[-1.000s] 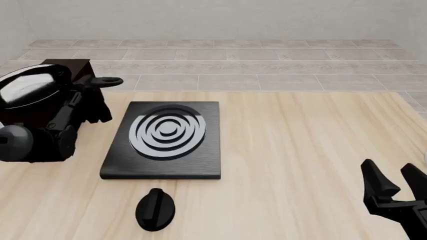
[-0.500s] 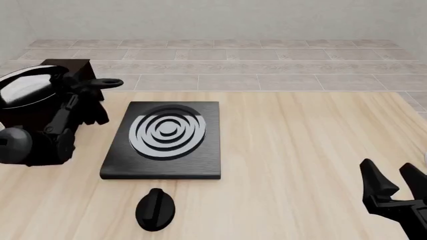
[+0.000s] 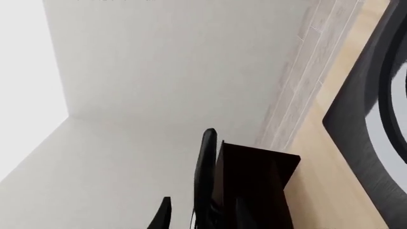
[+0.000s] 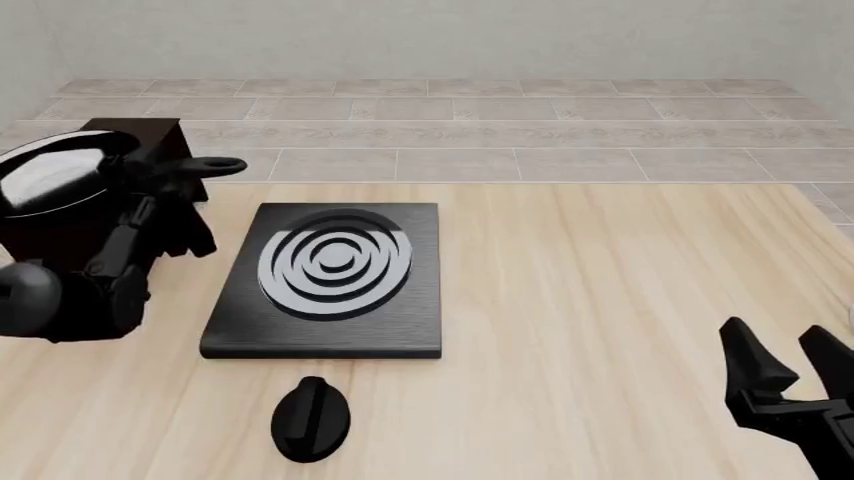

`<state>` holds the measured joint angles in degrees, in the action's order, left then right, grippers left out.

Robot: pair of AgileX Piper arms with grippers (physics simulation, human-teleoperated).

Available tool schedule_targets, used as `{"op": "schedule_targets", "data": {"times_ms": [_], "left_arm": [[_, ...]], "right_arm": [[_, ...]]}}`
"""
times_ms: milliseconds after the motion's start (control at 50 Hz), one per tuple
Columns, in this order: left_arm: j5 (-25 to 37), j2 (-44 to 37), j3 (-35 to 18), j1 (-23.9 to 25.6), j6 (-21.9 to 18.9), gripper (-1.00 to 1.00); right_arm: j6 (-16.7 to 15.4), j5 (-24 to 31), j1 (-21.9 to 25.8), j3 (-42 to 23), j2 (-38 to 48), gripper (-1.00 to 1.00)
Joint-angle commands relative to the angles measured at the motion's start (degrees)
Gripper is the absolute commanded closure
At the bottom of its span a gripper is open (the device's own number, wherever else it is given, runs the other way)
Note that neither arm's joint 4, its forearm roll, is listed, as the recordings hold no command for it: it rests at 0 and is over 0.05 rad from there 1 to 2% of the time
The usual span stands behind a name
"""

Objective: Put the frying pan on top of the cabinet.

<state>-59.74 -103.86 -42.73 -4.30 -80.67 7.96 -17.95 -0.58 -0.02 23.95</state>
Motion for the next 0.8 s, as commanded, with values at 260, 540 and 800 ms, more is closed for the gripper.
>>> {"op": "schedule_targets", "data": {"times_ms": [260,540,800], "left_arm": [[-2.15,4.12,7.32,1.13,0.27,-1.0],[-5.65,9.63,15.81,1.52,-0.04,-1.0],[-8.89,20.18,23.58,0.36,-0.8,-1.0]], "right_arm": [[0.66,0.37,-0.07,0.01,-0.55,-1.0],[0.95,0.47,0.32,-0.03,-0.79,-1.0],[1.24,0.78,0.66,-0.01,-1.29,-1.0]]}}
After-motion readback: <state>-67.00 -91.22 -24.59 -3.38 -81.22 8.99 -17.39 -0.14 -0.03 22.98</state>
